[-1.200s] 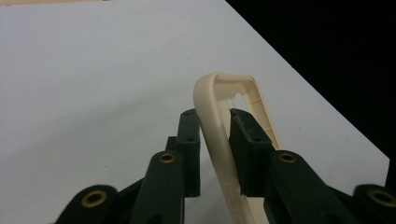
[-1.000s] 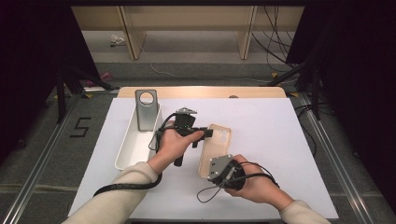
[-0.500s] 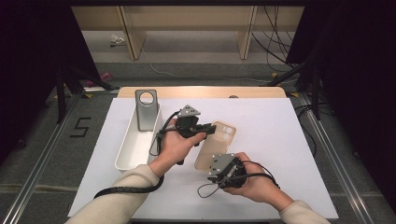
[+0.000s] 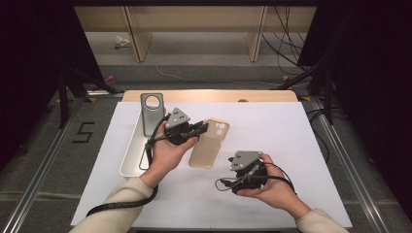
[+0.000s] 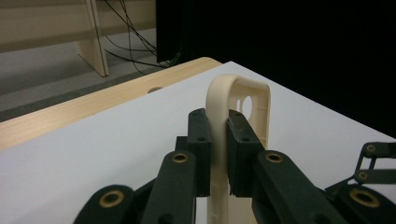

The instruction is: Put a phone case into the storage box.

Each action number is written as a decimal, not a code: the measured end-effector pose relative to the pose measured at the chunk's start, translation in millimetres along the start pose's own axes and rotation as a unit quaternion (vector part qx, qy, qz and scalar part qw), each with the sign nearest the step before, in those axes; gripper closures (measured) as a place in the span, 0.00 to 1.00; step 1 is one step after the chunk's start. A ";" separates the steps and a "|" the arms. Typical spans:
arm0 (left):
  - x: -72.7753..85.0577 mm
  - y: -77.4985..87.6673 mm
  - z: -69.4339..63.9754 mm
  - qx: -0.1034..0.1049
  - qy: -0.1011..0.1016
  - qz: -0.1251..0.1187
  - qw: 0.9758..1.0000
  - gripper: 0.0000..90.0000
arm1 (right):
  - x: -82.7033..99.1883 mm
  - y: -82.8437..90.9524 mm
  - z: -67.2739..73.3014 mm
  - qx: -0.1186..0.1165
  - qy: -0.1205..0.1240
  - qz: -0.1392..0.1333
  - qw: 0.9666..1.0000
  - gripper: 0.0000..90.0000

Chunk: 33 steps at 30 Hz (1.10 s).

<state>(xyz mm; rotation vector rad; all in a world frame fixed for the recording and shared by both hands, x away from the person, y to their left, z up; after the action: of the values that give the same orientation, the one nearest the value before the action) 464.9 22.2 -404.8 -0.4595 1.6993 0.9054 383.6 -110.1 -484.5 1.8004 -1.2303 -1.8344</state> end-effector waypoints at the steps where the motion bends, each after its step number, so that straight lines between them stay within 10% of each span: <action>1: 0.3 2.3 3.0 -0.004 0.001 -0.003 1.000 0.91 | 0.6 1.4 -1.7 0.002 -0.005 -0.005 1.000 0.28; 15: 2.2 25.8 24.2 -0.020 0.019 -0.031 0.999 0.90 | 14.5 26.9 -32.9 0.038 -0.110 -0.072 0.991 0.22; 33: -6.8 35.3 31.7 -0.025 0.016 -0.047 0.998 0.90 | 33.5 45.6 -53.3 0.077 -0.152 -0.093 0.981 0.21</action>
<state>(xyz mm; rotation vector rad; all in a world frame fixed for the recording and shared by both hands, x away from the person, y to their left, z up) 462.7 67.7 -389.9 -0.5852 1.6722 0.8784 410.8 -180.6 -466.1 1.8170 -1.3831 -2.2430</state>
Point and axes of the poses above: each handheld gripper's, and its own axes: y roughly backward along the jaws, x roughly out of its underside, z roughly to its left, the point moved 9 cm from there along -y, roughly forward along the jaws, and after that the axes turned 3 degrees about -x, right-handed, at the moved point
